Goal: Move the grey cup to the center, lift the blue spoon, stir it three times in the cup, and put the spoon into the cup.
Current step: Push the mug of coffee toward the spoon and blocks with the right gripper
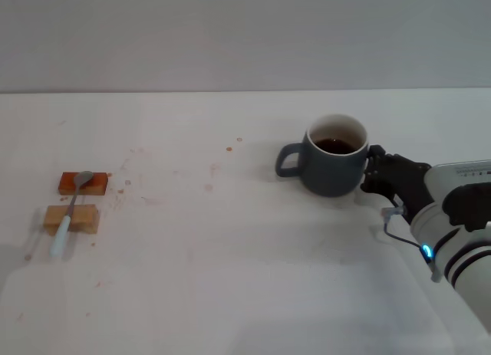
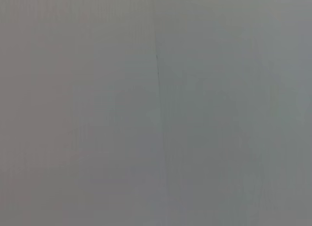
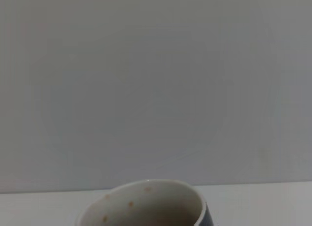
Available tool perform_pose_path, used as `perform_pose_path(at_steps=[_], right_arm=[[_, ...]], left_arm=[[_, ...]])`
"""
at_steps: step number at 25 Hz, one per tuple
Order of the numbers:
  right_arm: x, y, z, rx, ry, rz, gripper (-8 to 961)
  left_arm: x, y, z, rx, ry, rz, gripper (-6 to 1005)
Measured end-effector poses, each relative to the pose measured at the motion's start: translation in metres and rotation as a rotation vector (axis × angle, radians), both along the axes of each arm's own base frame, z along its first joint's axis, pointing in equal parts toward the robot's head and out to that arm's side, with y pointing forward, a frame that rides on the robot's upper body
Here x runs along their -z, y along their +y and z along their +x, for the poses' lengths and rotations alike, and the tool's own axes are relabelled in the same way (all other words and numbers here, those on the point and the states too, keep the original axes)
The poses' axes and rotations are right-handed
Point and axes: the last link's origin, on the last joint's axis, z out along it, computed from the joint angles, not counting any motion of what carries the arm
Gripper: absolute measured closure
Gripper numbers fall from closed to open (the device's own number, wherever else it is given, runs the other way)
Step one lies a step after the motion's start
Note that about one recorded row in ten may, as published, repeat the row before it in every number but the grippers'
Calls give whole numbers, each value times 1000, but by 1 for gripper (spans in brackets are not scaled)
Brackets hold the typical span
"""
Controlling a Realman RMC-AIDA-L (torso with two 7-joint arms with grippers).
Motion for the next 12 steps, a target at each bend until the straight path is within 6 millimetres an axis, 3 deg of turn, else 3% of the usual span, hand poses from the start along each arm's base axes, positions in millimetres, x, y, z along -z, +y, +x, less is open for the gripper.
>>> perform_pose_path(at_steps=[12], right_arm=[[21,-7,-26,-76,19,-91,954]], left_arm=[[0,1,1,6,-1,2,195]])
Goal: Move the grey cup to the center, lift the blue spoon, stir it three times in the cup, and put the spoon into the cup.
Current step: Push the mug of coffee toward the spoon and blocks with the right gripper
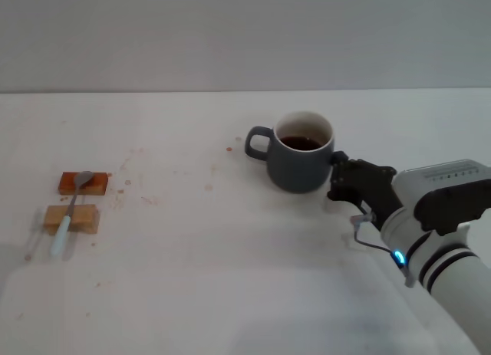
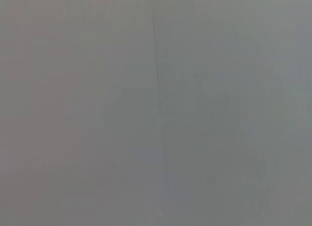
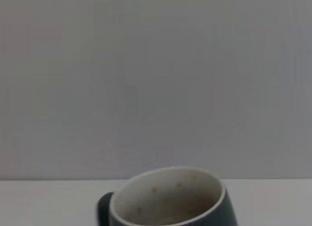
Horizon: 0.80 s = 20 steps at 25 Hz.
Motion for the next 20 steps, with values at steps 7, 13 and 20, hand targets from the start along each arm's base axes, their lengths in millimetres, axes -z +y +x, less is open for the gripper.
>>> perform_pose_path(at_steps=[7,13,20], right_arm=[[10,-5,-13,-34,6,-52,955],[10,-2,-13,-36,-1,-51,955],[-16,20,10,49,-24,52,954]], left_arm=[[0,0,0,0,0,0,197],[0,-1,0,-1,1,0,199],[1,-1,-1,-4,3,-3,200]])
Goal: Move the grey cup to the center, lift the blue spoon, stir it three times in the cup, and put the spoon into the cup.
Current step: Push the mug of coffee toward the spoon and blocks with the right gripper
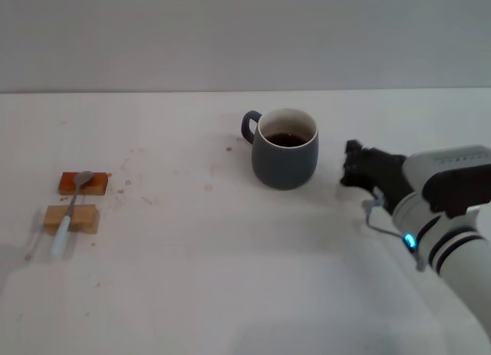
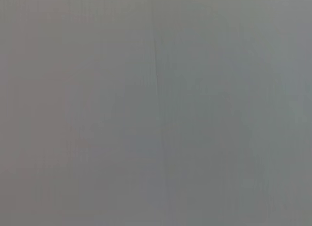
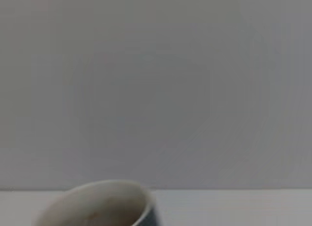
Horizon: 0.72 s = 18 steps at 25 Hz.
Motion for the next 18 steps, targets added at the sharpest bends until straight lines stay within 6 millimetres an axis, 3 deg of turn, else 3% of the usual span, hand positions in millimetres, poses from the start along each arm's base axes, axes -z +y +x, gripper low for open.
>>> perform_pose_path(at_steps=[5,18], right_arm=[[-11,16,-1,-2,-23,34,954],[-16,37,-9,9,-51,26,954]], left_arm=[[0,1,1,2,-1,0,202],[0,3,1,2,3,-1,205]])
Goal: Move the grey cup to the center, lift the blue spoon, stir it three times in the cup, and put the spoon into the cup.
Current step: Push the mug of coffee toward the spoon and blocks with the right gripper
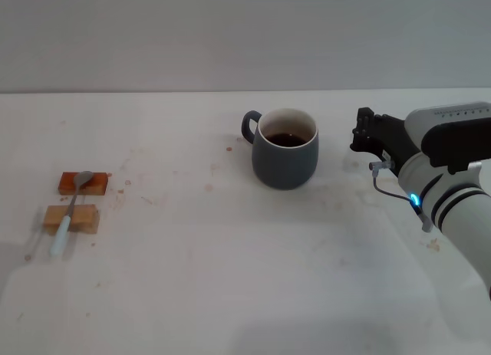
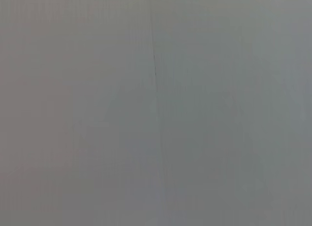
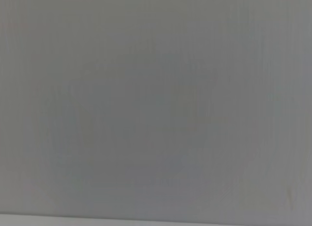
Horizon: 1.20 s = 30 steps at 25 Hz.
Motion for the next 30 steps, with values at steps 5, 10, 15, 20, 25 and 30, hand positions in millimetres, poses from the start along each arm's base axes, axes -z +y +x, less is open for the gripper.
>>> perform_pose_path(at_steps=[5,10,15,20,25,30], right_arm=[[3,0,4,25,-10,-26,954],[7,-2,3,25,-16,-47,954],[14,-6,-3,6,-16,-74,954],[22,-11,-11,-23,-15,-104,954],[29,-14,-18,-45,-17,-136,954],[35,-16,-25,-62,-17,-165,954]], left_arm=[[0,1,0,1,2,0,206],[0,0,0,1,3,0,208],[0,-1,-1,-2,4,0,209],[0,-1,-1,-4,5,0,210],[0,0,0,1,5,2,211],[-1,1,1,3,5,4,213]])
